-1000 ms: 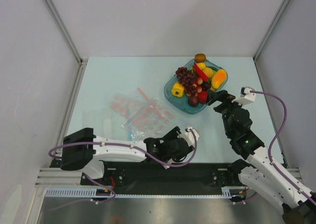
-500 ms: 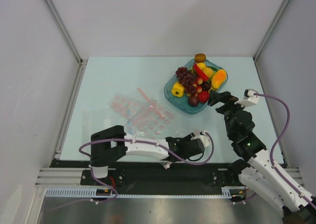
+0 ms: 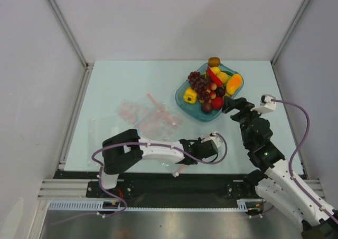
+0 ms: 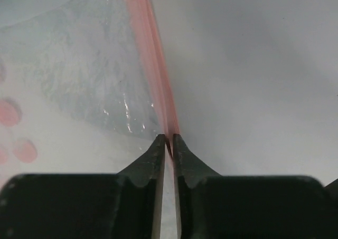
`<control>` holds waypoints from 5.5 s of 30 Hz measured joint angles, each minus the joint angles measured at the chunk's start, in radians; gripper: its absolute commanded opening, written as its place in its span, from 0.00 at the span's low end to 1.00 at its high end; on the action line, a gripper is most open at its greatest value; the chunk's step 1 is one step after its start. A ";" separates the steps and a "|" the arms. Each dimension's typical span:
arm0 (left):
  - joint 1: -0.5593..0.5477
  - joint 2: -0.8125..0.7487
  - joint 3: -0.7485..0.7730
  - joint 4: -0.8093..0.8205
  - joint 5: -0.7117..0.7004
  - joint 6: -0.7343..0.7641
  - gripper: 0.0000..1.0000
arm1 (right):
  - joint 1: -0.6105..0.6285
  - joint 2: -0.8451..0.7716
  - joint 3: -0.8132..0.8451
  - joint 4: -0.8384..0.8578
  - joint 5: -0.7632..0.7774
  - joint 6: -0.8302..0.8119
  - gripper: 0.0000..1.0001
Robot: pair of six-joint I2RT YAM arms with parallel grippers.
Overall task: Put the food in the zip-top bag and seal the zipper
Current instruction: Pick up the zipper food storage bag at the center of the board, then open the zipper of the food storage bag at the center of the board, then pick up the fake fruit from the bin.
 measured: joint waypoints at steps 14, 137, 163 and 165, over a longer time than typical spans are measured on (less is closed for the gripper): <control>0.097 -0.235 -0.100 -0.051 -0.040 -0.164 0.00 | -0.010 0.013 0.000 0.019 -0.085 0.003 0.96; 0.324 -0.611 -0.217 -0.133 -0.561 -0.286 0.00 | 0.237 0.695 0.210 0.177 -0.549 -0.089 0.74; 0.333 -0.686 -0.261 -0.045 -0.486 -0.267 0.00 | -0.029 1.052 0.656 -0.041 -0.295 -0.323 1.00; 0.333 -0.686 -0.261 -0.044 -0.481 -0.267 0.00 | -0.039 1.126 0.714 -0.064 -0.284 -0.351 1.00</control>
